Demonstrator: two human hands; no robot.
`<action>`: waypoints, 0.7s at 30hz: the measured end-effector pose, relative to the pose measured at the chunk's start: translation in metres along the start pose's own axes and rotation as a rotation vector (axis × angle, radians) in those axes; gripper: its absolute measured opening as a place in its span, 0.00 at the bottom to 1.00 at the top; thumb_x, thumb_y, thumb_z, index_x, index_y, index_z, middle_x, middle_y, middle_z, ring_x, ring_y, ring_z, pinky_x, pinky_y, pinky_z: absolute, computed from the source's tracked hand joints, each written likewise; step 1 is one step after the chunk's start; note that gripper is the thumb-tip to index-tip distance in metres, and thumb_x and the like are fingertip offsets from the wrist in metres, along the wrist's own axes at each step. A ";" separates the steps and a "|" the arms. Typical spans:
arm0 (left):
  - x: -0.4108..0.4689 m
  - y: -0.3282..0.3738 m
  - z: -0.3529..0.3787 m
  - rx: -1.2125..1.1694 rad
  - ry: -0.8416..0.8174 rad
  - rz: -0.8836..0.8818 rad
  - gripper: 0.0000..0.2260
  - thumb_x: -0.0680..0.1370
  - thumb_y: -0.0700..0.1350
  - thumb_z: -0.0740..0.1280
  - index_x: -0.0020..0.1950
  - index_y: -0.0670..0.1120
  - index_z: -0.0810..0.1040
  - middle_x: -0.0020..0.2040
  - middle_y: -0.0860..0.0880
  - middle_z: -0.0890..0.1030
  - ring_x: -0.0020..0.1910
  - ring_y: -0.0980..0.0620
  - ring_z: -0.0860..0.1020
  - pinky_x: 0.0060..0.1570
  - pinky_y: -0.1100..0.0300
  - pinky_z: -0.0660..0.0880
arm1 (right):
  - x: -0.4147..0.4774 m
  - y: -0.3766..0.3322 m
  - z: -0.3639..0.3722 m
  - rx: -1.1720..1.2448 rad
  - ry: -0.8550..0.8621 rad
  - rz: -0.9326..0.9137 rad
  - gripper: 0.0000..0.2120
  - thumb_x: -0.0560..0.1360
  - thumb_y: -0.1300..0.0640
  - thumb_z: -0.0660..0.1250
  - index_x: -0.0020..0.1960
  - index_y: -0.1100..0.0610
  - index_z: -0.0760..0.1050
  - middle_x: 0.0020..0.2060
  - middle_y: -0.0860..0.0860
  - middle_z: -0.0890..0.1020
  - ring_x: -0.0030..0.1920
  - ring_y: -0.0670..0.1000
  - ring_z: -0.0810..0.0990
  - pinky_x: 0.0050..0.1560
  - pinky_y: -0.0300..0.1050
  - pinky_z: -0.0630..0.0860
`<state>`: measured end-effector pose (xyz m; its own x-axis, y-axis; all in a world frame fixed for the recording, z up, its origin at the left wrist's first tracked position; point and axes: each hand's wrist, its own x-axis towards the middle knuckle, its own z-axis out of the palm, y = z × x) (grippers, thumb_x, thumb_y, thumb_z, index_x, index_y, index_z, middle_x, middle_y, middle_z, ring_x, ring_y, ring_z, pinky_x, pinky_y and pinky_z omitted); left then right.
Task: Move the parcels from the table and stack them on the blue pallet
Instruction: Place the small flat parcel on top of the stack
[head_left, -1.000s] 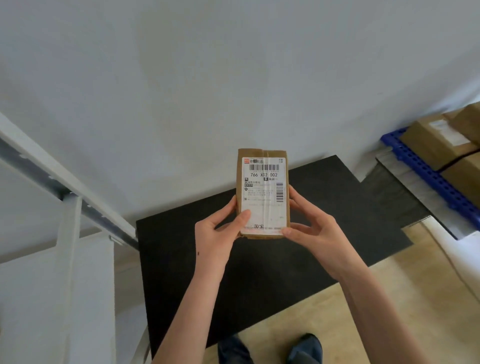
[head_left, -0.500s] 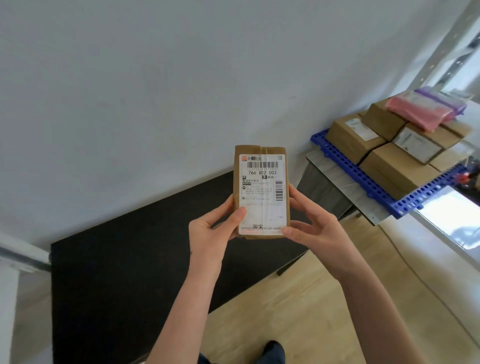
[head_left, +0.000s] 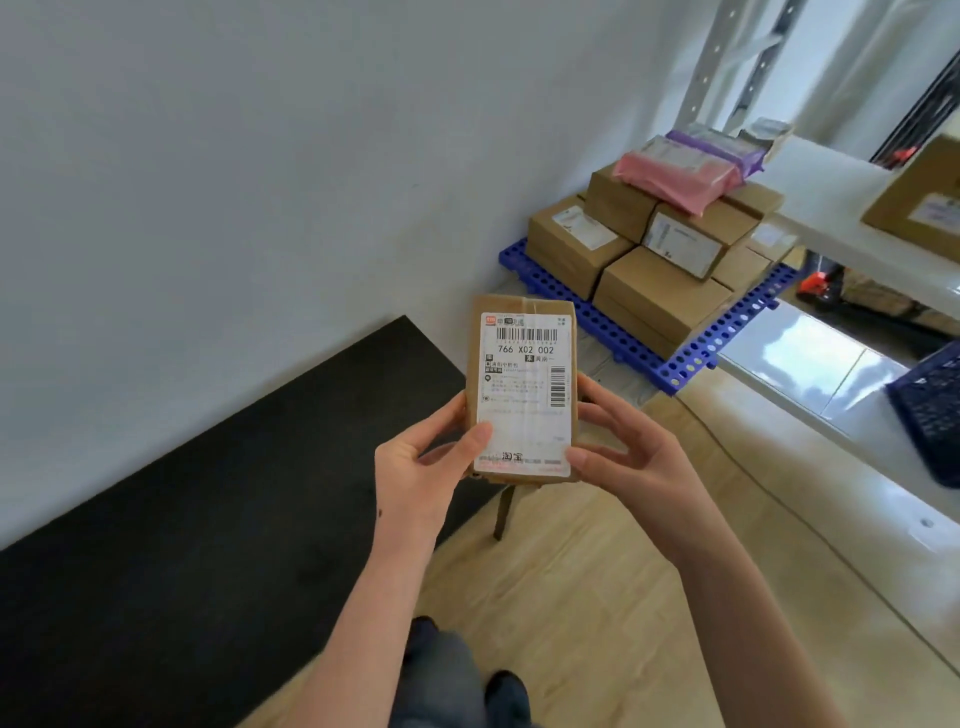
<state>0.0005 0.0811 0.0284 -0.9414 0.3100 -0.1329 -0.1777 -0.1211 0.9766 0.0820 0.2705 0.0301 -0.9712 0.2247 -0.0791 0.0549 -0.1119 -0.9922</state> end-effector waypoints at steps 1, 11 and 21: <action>0.004 -0.001 0.007 0.013 -0.028 -0.009 0.19 0.70 0.40 0.73 0.61 0.47 0.79 0.50 0.52 0.85 0.48 0.52 0.83 0.39 0.61 0.80 | 0.000 0.001 -0.008 0.015 0.018 0.000 0.32 0.68 0.56 0.75 0.69 0.41 0.70 0.59 0.47 0.80 0.54 0.56 0.83 0.51 0.48 0.80; 0.069 -0.010 0.079 0.145 -0.278 -0.041 0.25 0.66 0.47 0.73 0.62 0.56 0.76 0.51 0.54 0.84 0.51 0.51 0.83 0.43 0.56 0.81 | 0.028 0.006 -0.090 0.051 0.158 0.016 0.32 0.67 0.57 0.76 0.68 0.40 0.71 0.56 0.46 0.80 0.51 0.55 0.83 0.45 0.42 0.79; 0.167 -0.017 0.158 0.092 -0.362 -0.106 0.30 0.62 0.51 0.76 0.63 0.63 0.73 0.52 0.52 0.82 0.50 0.51 0.82 0.42 0.58 0.80 | 0.104 -0.029 -0.178 -0.007 0.163 0.065 0.31 0.66 0.58 0.76 0.65 0.38 0.74 0.51 0.44 0.82 0.51 0.54 0.84 0.44 0.41 0.80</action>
<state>-0.1083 0.2837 0.0167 -0.7540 0.6313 -0.1815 -0.2266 0.0094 0.9740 0.0203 0.4700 0.0334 -0.9152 0.3714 -0.1567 0.1183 -0.1241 -0.9852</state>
